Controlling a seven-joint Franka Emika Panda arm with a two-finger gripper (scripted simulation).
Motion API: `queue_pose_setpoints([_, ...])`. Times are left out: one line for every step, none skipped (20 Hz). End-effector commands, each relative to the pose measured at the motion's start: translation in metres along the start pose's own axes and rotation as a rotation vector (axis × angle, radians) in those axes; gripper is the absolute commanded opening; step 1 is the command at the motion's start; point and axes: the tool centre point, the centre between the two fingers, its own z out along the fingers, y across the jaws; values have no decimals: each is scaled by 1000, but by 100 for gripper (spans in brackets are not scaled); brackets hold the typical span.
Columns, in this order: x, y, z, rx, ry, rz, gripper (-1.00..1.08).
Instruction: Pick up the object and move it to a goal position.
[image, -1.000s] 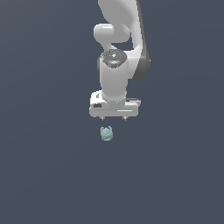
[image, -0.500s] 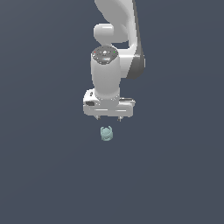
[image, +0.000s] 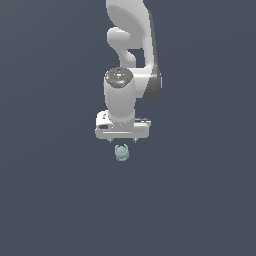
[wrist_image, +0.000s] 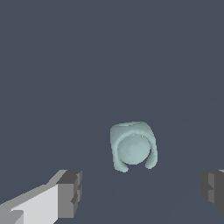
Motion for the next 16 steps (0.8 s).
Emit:
queue_pose_setpoints([-1,3,17,-3,-4,-40,100])
queue_pose_setpoints([-1,5,24,-4,-6,-56,100])
queue_pose_setpoints([-1,6,30,-5,-7,-71,100])
queue_pose_setpoints([-1,7,36,-6,-8,-85,100])
queue_pose_setpoints([-2,7,41,-6,-9,-97,100])
queue_pose_setpoints([-2,8,45,-6,-10,-108,100])
queue_pose_setpoints([-3,9,49,-7,-11,-117,100])
queue_pose_setpoints([-3,9,52,-7,-11,-125,100])
queue_pose_setpoints([-3,10,55,-7,-12,-131,100])
queue_pose_setpoints([-3,10,57,-7,-12,-136,100])
queue_pose_setpoints([-3,10,58,-7,-13,-140,100])
queue_pose_setpoints([-4,10,59,-7,-13,-142,100])
queue_pose_setpoints([-4,11,59,-7,-13,-143,100])
queue_pose_setpoints([-4,10,58,-7,-14,-138,100])
queue_pose_setpoints([-4,10,59,-7,-14,-138,100])
queue_pose_setpoints([-4,11,60,-7,-14,-138,100])
